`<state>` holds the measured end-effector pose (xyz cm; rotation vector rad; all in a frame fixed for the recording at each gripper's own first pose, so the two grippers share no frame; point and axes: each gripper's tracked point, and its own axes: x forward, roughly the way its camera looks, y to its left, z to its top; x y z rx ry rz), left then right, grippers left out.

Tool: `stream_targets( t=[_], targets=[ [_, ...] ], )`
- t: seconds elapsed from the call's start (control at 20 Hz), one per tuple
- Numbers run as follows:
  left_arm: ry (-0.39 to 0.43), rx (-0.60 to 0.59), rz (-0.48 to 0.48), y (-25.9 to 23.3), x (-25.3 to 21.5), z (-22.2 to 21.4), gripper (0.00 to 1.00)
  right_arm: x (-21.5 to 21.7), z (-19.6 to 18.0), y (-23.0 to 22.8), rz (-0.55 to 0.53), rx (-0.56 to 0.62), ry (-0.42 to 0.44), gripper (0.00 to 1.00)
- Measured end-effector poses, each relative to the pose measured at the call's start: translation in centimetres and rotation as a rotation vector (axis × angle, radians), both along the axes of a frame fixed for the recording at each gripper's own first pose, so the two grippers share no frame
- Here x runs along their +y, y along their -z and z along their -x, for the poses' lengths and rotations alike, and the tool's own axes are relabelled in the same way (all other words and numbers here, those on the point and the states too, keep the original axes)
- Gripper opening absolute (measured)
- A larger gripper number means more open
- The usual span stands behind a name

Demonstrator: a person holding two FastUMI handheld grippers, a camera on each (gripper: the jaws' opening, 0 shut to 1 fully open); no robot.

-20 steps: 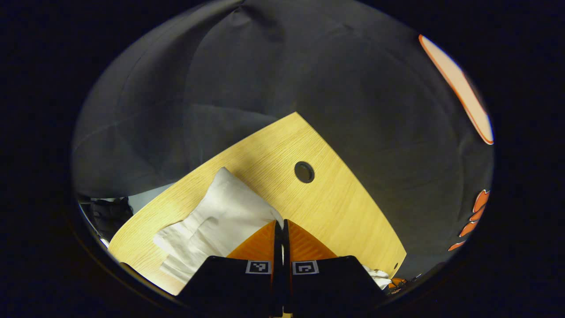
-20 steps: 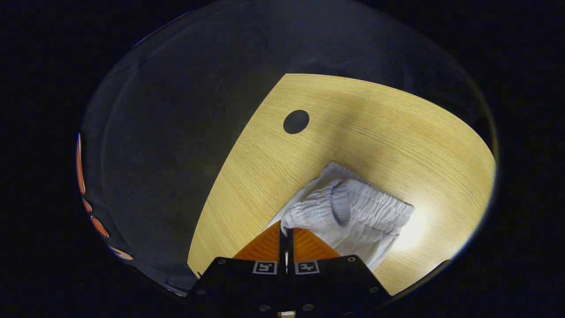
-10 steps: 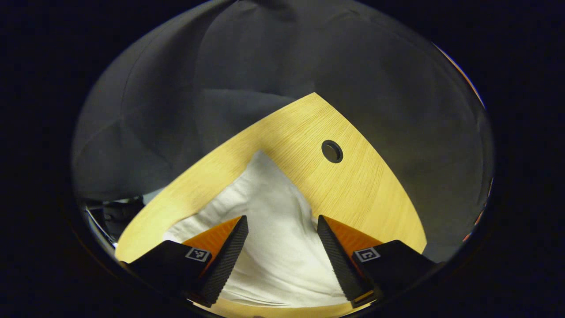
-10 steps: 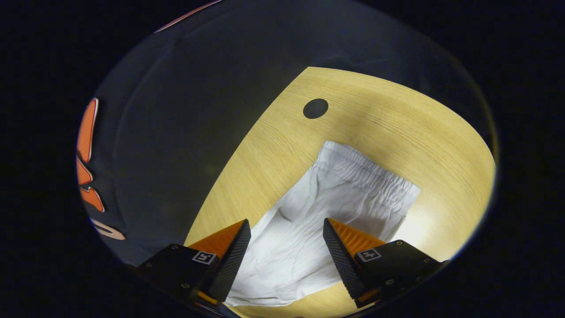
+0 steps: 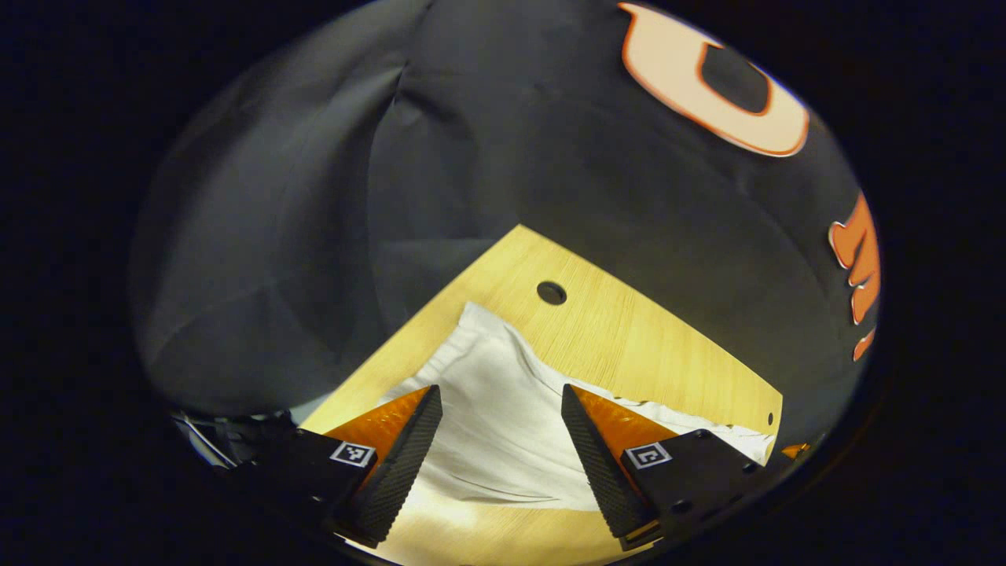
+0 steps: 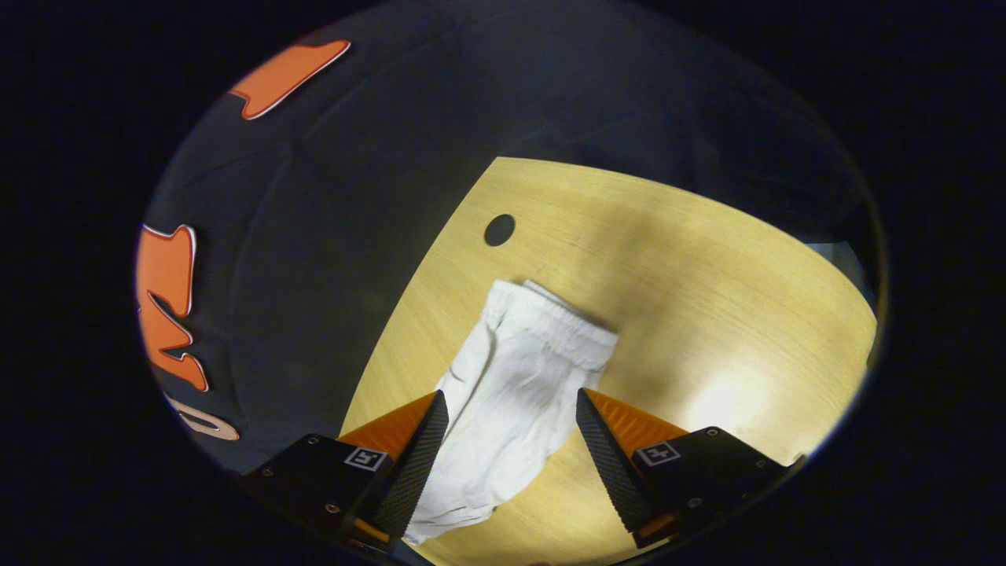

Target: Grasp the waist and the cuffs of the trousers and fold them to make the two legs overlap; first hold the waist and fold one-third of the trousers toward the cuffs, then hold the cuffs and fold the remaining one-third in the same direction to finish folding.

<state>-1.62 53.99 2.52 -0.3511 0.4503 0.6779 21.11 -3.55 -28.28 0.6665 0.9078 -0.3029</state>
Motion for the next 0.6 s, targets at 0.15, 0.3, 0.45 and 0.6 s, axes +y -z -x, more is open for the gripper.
stream_targets(
  t=[0.15,0.3,0.45,0.6],
  targets=[
    [0.002,-0.078,-0.077,-4.0,-2.6,2.8,0.99,-3.0,0.4,1.4,0.022,0.033,0.035,0.99],
    [-0.016,-0.125,-0.133,-6.4,-4.4,6.2,1.0,-3.4,-0.2,2.6,-0.034,0.045,0.064,0.99],
    [-0.039,-0.167,-0.149,-7.7,-6.4,8.0,0.99,-3.4,-1.6,4.1,-0.072,0.055,0.079,0.99],
    [-0.029,-0.172,-0.086,-6.7,-8.7,9.2,0.99,-3.3,-2.5,5.6,-0.095,0.083,0.093,0.99]
  ],
)
